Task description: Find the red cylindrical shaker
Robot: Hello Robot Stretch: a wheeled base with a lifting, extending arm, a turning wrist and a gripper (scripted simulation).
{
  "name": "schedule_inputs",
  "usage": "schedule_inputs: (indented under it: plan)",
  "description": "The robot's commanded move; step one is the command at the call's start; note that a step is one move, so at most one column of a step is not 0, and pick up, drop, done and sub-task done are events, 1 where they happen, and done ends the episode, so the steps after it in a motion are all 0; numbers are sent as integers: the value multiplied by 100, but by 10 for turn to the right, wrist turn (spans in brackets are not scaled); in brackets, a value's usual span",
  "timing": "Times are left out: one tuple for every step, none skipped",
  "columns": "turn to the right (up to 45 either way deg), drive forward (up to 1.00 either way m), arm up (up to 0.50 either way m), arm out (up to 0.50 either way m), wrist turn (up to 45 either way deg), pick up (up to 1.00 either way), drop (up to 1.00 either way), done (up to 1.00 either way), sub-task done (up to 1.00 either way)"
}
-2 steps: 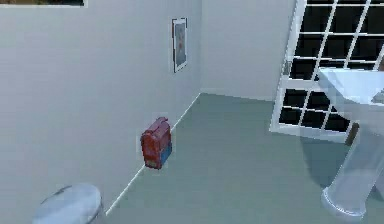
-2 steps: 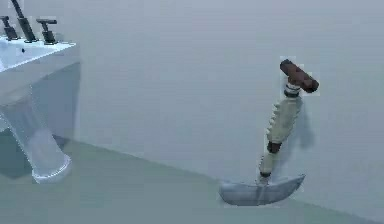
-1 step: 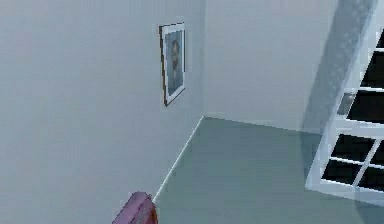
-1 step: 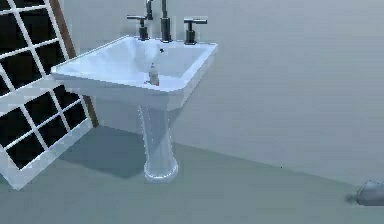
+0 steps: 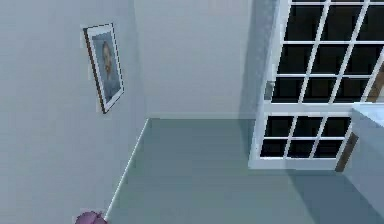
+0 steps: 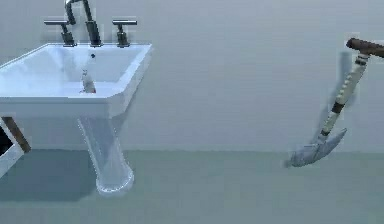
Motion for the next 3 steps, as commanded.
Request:
schedule_inputs:
  plan:
    - [0, 100, 0, 0, 0, 0, 0, 0, 0]
    - [90, 0, 0, 0, 0, 0, 0, 0, 0]
    - [30, 0, 0, 0, 0, 0, 0, 0, 0]
